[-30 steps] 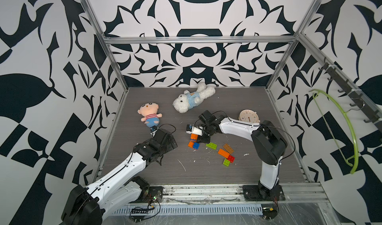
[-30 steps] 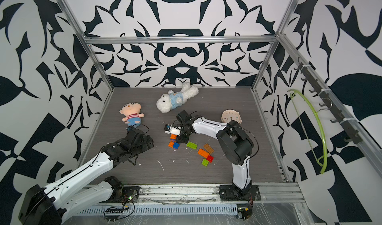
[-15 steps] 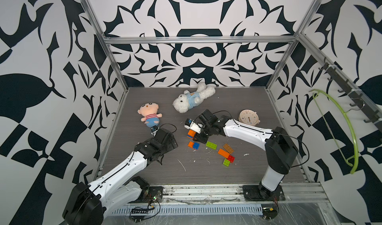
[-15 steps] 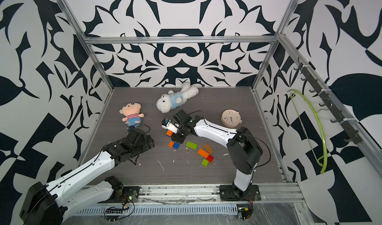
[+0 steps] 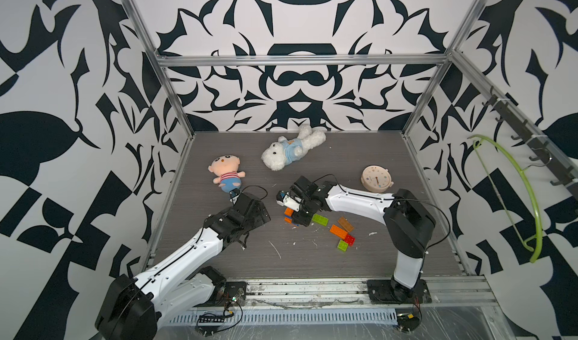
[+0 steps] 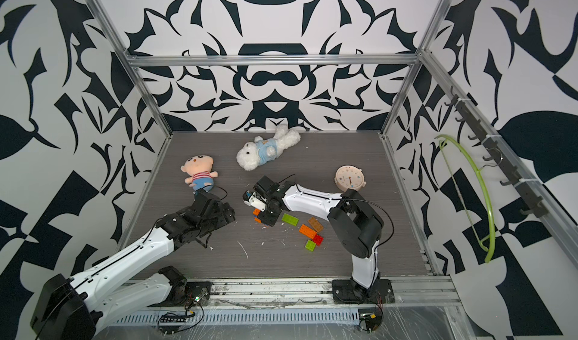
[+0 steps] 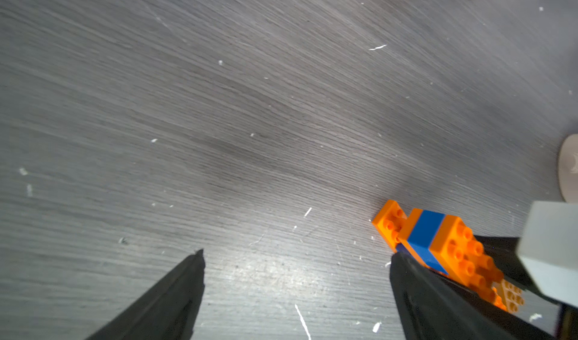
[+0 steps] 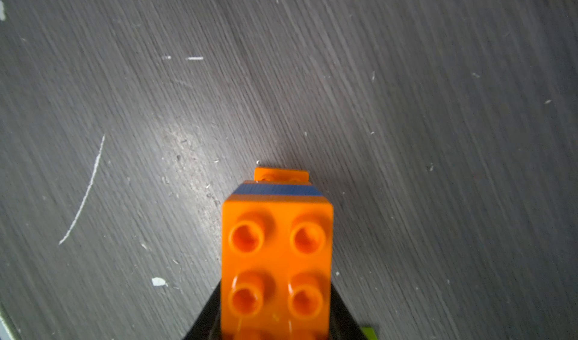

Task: Assemble the number 5 with lego
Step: Assemble the lego brick with the lego brick.

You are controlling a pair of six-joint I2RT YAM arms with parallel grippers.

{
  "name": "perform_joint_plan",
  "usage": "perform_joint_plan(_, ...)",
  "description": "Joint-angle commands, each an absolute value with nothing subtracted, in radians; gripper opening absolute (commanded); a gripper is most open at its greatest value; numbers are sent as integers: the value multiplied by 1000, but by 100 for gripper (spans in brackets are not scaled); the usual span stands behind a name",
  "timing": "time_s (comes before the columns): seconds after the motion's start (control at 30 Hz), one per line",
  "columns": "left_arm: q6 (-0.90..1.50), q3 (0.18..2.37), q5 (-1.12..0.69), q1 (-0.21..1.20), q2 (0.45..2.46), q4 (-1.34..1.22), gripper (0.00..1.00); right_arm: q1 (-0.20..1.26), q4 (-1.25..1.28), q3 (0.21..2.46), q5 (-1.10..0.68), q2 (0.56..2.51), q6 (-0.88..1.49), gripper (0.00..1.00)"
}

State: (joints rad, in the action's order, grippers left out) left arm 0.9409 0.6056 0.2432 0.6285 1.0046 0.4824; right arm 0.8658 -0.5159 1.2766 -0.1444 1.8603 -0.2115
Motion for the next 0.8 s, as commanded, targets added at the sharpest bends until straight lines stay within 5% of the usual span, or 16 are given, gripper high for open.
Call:
perform_joint_plan(0.0, 915, 636, 184, 628, 1023, 437, 99, 868, -528, 1316, -115, 1857, -182, 37)
perform_joint_plan(0.77, 936, 642, 203, 628, 1052, 447, 99, 914, -529, 1335, 14, 1842, -17, 37)
